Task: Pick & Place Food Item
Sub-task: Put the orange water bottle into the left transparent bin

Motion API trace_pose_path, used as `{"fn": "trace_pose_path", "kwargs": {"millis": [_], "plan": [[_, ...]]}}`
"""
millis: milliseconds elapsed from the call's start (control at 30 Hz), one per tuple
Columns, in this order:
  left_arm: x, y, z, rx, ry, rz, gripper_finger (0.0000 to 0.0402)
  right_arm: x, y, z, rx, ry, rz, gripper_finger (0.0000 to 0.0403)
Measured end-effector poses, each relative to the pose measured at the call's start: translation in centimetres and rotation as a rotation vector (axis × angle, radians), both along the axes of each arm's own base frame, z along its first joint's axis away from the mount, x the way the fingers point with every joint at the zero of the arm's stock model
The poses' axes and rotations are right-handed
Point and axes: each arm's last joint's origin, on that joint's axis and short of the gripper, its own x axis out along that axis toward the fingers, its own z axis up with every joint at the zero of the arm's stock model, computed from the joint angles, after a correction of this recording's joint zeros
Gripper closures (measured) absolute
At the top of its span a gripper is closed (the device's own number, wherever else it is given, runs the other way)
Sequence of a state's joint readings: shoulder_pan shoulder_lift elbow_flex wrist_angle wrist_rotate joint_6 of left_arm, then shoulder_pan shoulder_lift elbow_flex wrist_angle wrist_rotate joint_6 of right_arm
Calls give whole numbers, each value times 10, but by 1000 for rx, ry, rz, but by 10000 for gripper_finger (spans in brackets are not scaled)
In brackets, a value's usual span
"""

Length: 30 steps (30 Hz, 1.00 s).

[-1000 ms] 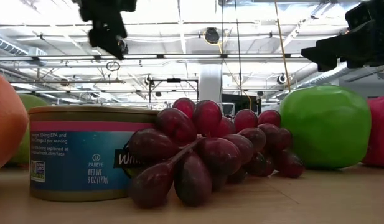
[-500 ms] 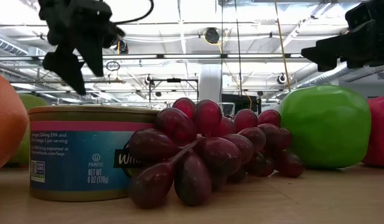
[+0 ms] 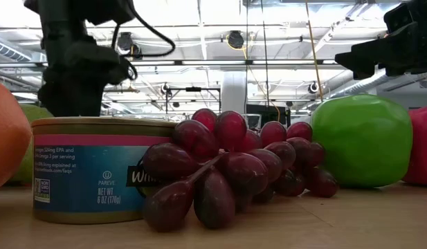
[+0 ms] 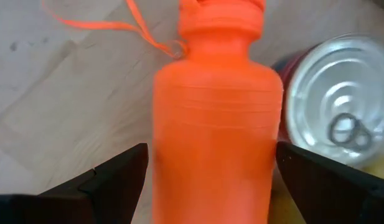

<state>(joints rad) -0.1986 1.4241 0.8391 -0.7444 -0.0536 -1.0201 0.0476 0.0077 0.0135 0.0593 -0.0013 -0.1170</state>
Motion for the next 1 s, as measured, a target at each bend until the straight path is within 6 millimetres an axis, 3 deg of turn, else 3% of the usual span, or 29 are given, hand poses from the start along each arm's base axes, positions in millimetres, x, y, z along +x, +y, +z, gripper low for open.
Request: {"fn": "trace_pose_path", "kwargs": {"millis": [233, 367, 733, 1000], "plan": [[9, -2, -21, 30, 86, -73, 38, 0, 0, 0, 0, 0, 0, 183], [8, -1, -23, 35, 102, -71, 43, 0, 0, 0, 0, 0, 0, 183], [2, 12, -4, 29, 29, -59, 144, 0, 0, 0, 0, -1, 0, 183], [2, 25, 23, 14, -84, -103, 133, 0, 0, 0, 0, 0, 0, 183]]}}
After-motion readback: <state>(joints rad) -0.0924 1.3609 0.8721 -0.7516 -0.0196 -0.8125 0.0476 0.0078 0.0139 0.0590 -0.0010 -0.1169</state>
